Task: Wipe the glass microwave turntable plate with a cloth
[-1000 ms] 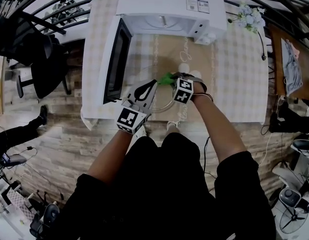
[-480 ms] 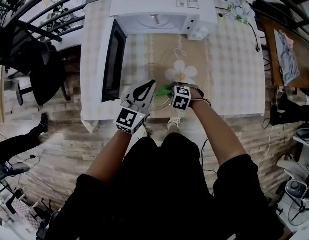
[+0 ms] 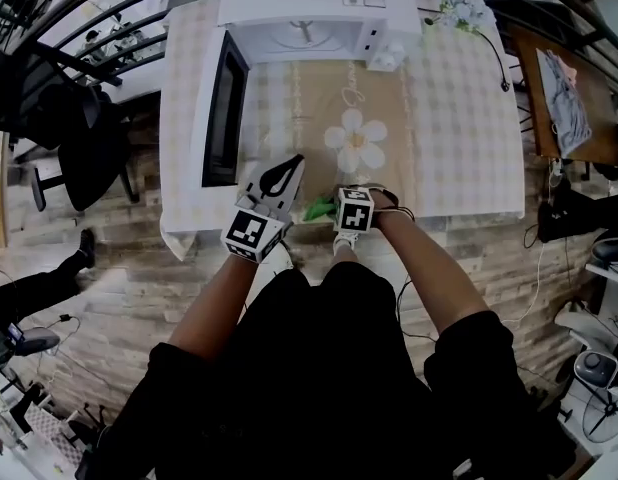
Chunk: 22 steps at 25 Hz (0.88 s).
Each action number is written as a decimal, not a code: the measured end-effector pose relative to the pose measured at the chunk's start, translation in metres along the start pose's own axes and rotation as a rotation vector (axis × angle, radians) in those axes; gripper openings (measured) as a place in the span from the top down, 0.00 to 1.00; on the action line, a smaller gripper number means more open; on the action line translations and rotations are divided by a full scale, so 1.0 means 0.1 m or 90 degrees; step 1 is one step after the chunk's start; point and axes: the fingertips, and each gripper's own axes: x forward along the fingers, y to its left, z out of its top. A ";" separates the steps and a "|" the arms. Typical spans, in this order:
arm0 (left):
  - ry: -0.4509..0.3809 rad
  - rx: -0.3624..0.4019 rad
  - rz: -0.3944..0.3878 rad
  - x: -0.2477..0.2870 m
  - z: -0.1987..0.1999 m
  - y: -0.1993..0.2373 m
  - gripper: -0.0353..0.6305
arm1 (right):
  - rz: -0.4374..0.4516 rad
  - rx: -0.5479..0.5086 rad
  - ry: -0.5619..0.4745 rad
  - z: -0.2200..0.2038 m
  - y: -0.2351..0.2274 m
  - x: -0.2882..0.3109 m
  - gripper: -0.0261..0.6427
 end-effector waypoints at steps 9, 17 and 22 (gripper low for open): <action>-0.007 0.017 0.009 -0.21 0.07 0.00 0.92 | -0.080 0.097 -0.163 0.23 0.01 -0.57 0.88; -0.033 0.042 0.006 -0.36 0.38 -0.04 0.91 | -0.245 0.170 -0.395 0.62 -0.19 -1.69 0.88; -0.042 0.050 -0.004 -0.48 0.57 -0.09 0.91 | -0.313 0.187 -0.512 0.86 -0.15 -2.30 0.88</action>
